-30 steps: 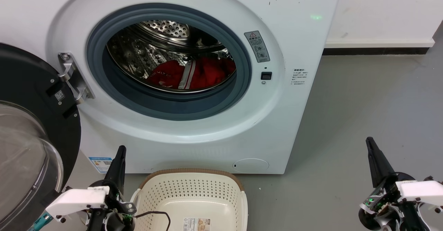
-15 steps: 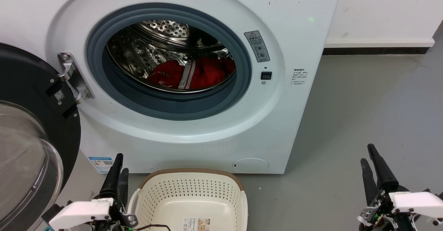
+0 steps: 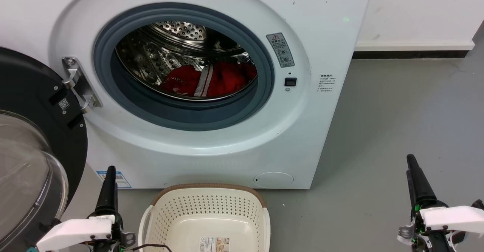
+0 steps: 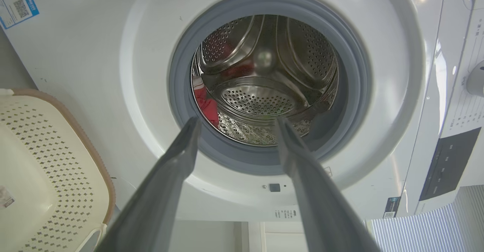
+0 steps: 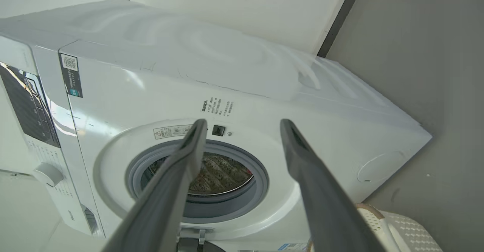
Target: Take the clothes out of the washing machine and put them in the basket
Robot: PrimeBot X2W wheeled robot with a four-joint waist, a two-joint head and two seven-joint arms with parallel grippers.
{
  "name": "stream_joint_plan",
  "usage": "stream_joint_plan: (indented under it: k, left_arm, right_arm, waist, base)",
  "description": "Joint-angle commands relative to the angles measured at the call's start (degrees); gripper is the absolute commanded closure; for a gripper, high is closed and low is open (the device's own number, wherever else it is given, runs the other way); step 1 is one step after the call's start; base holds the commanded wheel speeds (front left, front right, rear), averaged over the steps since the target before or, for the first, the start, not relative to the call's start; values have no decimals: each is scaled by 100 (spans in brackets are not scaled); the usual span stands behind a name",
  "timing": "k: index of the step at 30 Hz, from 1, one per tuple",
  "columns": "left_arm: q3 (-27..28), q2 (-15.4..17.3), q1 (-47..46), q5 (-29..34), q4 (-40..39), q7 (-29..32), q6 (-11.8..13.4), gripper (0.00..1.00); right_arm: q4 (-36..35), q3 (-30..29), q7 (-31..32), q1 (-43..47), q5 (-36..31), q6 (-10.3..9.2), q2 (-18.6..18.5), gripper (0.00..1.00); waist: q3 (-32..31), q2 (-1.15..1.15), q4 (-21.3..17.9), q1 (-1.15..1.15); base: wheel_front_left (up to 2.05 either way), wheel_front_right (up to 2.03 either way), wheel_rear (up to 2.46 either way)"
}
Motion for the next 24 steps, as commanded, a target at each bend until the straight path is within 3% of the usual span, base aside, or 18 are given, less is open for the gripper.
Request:
stream_joint_plan:
  k: [1, 11, 24]
  left_arm:
    - [98, 12, -73, 273, -149, -74, -6, 0]
    - [54, 14, -107, 1506, -691, -271, 162, 0]
    - [-679, 17, 26, 3493, -1319, -524, 653, 0]
  right_arm:
    - [-164, -20, -74, -101, -408, 1, -7, 0]
    - [-506, -19, -273, -168, -1982, 1, -7, 0]
    - [-897, 122, -530, -129, -3713, 1, -6, 0]
  waist:
    - [7, 0, -2, 0]
    - [59, 0, -12, 0]
    - [97, 0, -49, 0]
  base:
    - [0, 0, 0]
    - [0, 0, 0]
    - [0, 0, 0]
